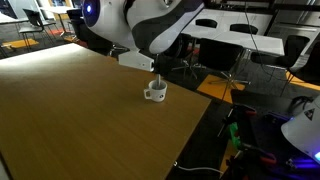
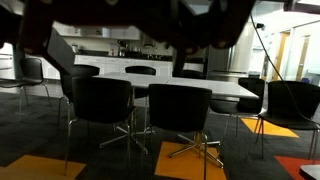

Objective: Remove the pen from the cup and put it on the table

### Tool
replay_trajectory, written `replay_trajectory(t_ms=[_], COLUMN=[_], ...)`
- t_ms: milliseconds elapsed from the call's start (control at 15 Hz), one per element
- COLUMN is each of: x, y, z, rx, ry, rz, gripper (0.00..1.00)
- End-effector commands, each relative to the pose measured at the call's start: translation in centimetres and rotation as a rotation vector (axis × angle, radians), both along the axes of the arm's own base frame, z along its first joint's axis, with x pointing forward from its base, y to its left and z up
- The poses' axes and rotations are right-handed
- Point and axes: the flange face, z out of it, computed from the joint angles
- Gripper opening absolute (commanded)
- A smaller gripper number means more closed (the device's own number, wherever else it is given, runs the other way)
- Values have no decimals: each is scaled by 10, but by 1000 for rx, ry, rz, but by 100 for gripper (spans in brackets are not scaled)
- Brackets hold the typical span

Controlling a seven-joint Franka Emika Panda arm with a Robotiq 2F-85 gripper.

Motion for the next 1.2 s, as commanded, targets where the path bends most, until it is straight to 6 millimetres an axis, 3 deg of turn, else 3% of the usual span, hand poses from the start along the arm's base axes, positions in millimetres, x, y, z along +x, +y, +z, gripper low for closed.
replay_trajectory(t_ms=[0,667,1133], x=[2,7,16], y=[2,3,1], z=[-5,-49,-85], rx=[-2,-24,25], ry=[-19,-68,-71], rz=[-1,-58,6], gripper=[100,100,100])
